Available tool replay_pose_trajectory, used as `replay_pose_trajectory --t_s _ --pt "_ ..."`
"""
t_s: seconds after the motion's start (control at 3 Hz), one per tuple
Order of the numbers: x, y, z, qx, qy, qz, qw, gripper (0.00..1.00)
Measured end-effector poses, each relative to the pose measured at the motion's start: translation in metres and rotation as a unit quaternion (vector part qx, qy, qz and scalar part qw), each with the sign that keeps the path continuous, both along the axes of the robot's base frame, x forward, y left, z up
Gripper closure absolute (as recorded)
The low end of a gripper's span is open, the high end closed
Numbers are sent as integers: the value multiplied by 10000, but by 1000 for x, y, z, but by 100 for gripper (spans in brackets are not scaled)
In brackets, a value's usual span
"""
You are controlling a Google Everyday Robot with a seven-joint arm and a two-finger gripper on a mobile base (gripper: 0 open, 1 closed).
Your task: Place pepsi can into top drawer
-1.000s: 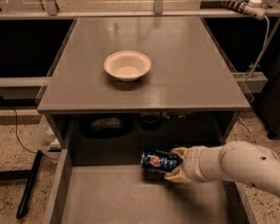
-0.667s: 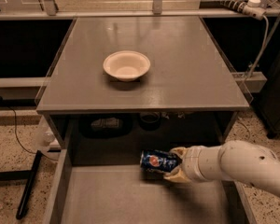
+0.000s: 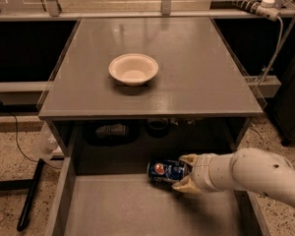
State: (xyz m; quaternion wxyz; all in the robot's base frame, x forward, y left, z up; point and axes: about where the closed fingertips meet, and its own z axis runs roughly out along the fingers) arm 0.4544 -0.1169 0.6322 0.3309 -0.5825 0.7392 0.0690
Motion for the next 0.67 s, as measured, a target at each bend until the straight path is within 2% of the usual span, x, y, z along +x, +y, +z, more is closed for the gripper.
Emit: replay_pose_trajectory --t_s 0.33,0.67 --pt "0 0 0 0 0 0 10000 0" --pt "0 0 0 0 0 0 10000 0"
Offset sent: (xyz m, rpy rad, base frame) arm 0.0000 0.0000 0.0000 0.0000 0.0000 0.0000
